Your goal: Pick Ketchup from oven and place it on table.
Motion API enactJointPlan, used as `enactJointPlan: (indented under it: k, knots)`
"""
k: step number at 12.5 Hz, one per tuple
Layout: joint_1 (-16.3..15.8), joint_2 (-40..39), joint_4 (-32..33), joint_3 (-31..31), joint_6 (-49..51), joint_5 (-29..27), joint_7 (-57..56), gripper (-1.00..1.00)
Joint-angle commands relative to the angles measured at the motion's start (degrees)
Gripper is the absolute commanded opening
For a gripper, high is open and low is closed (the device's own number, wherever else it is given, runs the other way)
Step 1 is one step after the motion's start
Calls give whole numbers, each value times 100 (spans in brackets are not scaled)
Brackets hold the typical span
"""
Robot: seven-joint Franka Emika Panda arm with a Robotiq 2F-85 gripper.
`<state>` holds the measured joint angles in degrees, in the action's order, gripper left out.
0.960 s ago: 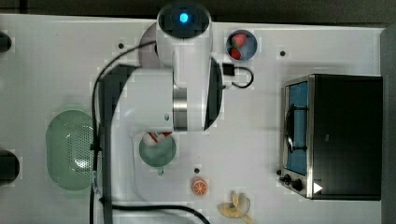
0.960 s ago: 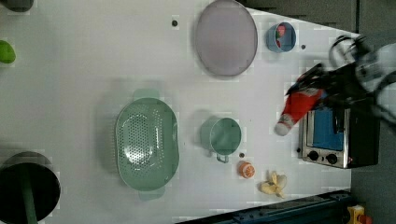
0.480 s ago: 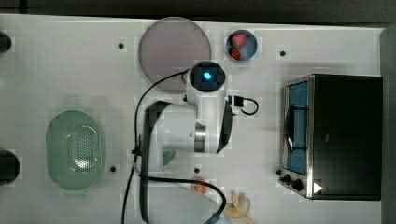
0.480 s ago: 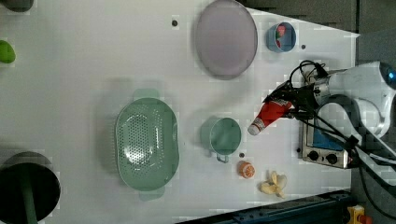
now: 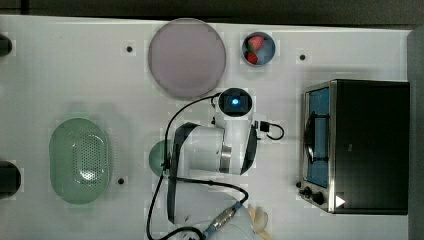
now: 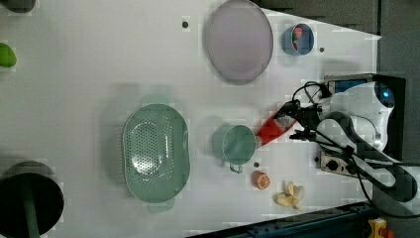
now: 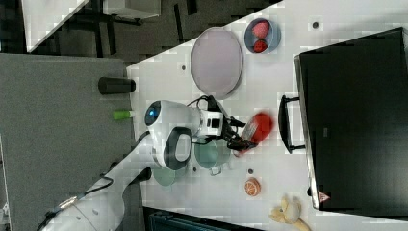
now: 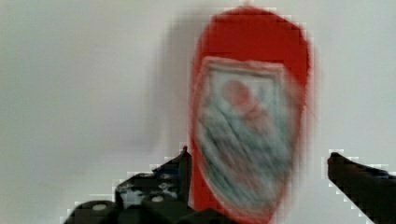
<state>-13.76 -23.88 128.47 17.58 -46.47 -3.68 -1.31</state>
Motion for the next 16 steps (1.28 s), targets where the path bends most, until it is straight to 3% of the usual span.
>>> enactJointPlan:
  k: [1,5,9,13,16]
  knots:
    - [-72,351,-242,-126,-86,-37,209,100]
    - [-61,1403,-829,-33,884,-35,211,100]
    - [-61,2343,-2250,-9,2240,128,211,100]
    - [-58,2479,-3613,16,3799,601,211,100]
    - [-56,2495,-4014,30,4900,600,211,100]
